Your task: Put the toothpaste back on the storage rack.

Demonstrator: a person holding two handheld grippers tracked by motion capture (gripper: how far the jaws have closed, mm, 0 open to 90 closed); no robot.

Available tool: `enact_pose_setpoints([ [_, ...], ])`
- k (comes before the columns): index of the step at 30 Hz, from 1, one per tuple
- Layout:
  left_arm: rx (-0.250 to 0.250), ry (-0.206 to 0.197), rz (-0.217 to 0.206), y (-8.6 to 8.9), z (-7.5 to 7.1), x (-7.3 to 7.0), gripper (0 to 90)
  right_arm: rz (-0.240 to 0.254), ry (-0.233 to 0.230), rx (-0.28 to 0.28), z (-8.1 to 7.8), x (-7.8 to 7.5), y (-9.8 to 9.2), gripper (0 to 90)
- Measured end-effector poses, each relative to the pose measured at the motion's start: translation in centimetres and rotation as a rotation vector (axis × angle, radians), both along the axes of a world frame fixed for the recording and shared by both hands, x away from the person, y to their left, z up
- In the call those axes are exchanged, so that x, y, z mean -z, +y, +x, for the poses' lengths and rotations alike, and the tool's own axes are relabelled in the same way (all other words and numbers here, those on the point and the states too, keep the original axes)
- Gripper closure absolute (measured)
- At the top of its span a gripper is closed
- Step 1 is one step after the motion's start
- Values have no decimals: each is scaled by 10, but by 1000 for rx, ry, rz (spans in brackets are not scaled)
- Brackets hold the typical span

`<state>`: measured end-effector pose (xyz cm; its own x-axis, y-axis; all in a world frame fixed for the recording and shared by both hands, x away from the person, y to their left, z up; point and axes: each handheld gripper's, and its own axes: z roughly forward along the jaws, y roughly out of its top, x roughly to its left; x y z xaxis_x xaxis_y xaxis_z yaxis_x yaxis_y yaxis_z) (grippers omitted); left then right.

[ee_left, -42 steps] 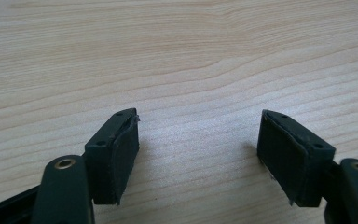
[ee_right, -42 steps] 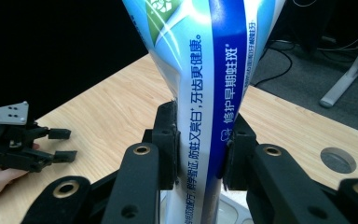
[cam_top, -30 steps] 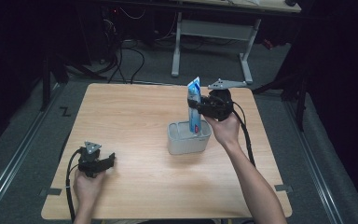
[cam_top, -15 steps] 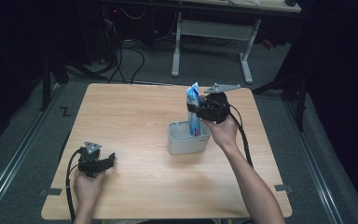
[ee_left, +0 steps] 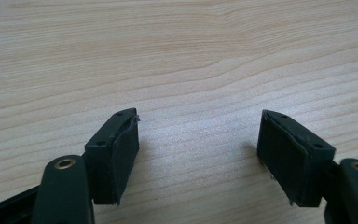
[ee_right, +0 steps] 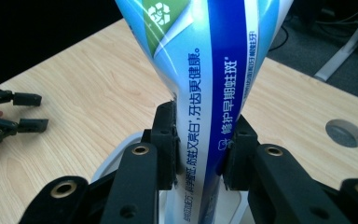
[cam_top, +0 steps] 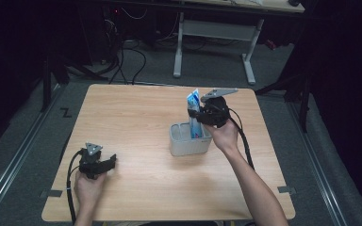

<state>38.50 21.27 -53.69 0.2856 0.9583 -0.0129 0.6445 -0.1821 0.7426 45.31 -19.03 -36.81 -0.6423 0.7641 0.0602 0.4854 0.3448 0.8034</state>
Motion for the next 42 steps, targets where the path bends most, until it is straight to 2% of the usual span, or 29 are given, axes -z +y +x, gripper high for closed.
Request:
enact_pose_setpoints([
  [5,0,0,0,0,0,0,298,-6,21,0,0,7,-1,705],
  [27,0,0,0,0,0,0,299,-26,62,2,-4,23,-1,701],
  [32,-1,0,0,0,0,0,298,-32,65,-2,-4,26,2,701],
  [42,-1,0,0,0,0,0,298,-40,100,4,-1,37,3,697],
])
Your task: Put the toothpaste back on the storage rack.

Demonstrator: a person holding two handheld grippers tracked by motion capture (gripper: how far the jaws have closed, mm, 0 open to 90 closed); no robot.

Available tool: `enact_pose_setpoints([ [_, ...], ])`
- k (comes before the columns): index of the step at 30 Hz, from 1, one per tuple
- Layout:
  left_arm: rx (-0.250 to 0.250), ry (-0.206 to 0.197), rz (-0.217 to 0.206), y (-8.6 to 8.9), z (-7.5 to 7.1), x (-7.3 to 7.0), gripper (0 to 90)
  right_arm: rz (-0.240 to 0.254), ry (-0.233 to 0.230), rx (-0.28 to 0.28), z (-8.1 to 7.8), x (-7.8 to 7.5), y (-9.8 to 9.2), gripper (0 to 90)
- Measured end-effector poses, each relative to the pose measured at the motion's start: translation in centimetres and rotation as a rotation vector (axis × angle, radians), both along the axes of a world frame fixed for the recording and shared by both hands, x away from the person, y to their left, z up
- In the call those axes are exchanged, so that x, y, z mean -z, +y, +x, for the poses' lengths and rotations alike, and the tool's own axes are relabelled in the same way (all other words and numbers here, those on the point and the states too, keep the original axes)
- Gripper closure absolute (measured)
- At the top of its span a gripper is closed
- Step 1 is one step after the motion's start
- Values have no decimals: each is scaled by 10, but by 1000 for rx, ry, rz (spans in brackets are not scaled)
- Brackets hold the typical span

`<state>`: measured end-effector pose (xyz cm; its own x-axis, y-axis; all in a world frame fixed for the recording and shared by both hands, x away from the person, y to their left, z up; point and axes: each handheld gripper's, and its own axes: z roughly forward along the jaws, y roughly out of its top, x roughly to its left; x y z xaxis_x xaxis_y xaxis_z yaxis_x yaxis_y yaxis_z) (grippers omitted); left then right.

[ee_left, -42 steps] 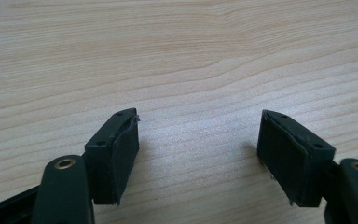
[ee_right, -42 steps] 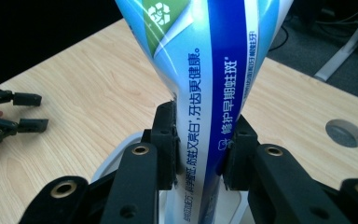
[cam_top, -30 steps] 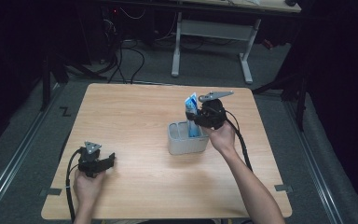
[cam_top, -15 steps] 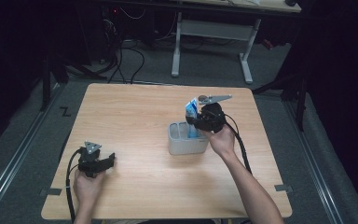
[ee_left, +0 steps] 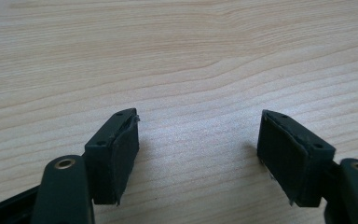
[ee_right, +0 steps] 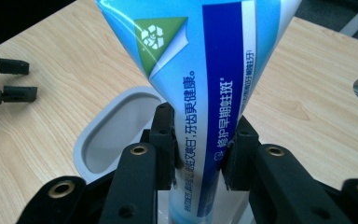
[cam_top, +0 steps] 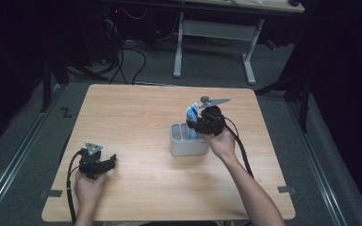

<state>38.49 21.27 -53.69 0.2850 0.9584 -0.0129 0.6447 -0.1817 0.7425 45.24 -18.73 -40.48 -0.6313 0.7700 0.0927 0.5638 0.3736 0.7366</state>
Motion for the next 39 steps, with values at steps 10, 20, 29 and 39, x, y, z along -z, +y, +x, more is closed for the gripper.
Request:
enact_pose_setpoints([
  [10,-1,-1,0,0,0,0,298,8,14,12,1,5,-3,687],
  [20,-2,-1,0,0,0,0,298,5,-5,24,0,4,-5,620],
  [29,-1,0,0,0,0,0,299,14,-28,14,-3,6,-4,497],
  [39,-2,-1,1,0,0,0,298,24,-64,27,-11,-4,-13,483],
])
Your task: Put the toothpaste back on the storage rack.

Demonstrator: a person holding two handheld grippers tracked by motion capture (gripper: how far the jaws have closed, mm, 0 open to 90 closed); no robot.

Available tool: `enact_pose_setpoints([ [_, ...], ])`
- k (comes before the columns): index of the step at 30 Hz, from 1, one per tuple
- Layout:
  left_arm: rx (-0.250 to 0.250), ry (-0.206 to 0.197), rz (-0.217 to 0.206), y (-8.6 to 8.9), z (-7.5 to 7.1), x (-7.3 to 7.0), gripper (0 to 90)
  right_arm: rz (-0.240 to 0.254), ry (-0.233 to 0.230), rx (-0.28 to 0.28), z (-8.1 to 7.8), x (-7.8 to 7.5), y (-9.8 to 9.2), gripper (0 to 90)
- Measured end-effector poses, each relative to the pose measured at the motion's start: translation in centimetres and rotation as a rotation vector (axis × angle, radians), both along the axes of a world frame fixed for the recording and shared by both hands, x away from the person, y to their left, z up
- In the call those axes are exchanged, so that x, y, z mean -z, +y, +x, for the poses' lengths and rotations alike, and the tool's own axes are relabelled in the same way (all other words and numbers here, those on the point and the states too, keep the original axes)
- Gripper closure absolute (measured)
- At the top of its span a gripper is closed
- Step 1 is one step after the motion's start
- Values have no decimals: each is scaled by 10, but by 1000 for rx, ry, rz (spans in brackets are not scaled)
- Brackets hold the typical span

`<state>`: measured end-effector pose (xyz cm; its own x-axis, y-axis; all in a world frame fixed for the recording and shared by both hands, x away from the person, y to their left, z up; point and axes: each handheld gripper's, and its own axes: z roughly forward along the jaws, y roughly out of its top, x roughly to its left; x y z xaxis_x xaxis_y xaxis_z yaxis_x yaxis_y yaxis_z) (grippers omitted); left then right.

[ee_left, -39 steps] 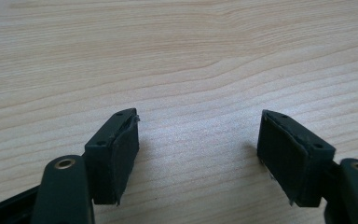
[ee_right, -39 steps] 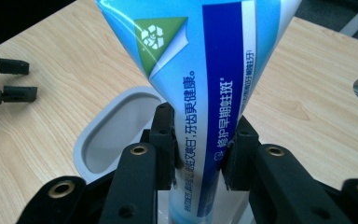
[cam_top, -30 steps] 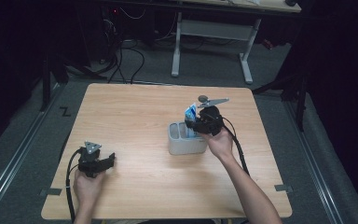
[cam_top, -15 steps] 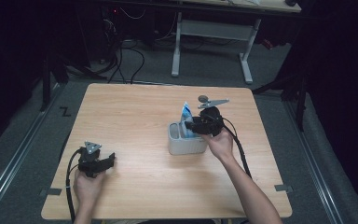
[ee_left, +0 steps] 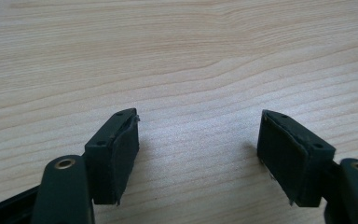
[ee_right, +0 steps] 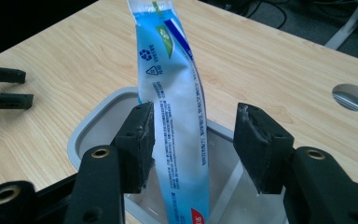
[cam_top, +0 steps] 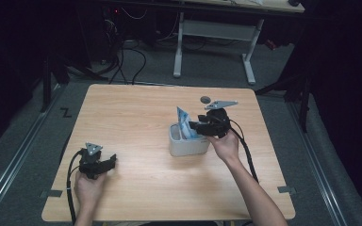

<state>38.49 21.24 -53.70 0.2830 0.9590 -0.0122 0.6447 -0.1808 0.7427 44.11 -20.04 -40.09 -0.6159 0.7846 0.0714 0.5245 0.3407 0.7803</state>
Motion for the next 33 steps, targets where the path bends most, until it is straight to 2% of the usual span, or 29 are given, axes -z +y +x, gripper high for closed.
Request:
enact_pose_setpoints([
  [13,0,0,0,0,0,0,298,20,-20,12,-6,-6,-15,484],
  [33,0,0,-2,0,0,0,301,52,-50,79,-18,-5,-46,471],
])
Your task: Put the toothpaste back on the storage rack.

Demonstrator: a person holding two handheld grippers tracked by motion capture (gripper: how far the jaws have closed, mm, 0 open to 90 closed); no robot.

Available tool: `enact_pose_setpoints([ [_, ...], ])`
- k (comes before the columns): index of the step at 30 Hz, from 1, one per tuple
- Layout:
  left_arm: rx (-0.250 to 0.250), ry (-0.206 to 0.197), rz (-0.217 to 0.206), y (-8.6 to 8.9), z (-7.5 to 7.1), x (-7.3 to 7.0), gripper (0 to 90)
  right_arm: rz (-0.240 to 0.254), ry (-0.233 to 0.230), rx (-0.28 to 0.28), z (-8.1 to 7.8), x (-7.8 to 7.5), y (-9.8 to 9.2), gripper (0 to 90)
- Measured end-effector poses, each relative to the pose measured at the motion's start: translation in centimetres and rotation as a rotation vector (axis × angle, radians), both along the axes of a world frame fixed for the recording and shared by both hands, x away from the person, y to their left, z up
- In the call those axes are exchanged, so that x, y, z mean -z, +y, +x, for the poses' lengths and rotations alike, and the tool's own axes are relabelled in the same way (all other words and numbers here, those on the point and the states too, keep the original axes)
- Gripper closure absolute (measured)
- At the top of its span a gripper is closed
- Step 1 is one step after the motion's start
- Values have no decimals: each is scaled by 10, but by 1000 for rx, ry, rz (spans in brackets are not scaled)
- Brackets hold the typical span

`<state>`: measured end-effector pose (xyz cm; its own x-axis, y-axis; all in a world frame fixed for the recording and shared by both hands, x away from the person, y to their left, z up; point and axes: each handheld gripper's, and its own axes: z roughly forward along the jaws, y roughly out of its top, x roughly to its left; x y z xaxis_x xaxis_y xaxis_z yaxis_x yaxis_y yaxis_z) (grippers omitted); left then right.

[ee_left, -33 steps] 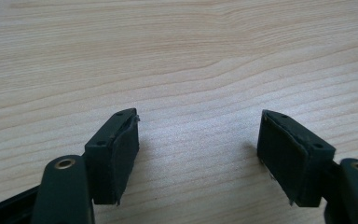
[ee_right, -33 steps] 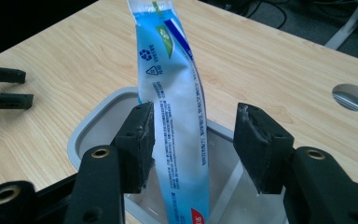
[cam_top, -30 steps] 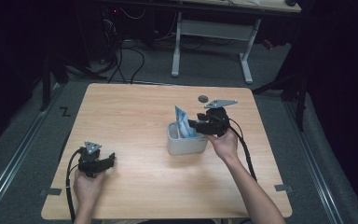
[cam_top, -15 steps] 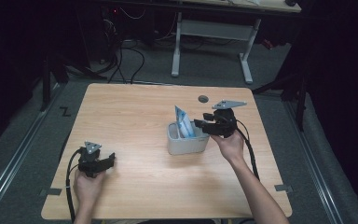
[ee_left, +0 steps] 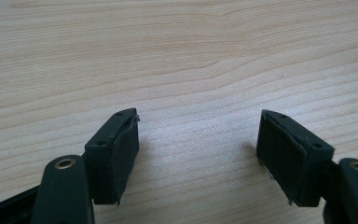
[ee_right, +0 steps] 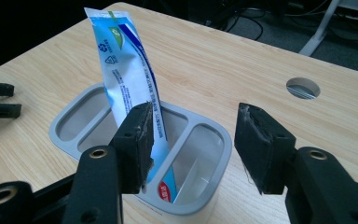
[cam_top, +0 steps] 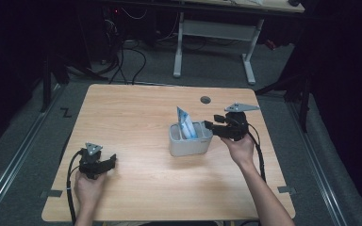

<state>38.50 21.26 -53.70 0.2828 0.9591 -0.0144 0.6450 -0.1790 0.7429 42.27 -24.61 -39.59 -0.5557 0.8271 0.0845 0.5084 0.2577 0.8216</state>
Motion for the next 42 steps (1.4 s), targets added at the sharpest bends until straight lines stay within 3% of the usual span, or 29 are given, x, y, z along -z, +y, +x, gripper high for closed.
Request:
enact_pose_setpoints([
  [42,-3,0,0,0,0,0,301,48,-21,86,-28,5,-49,466],
])
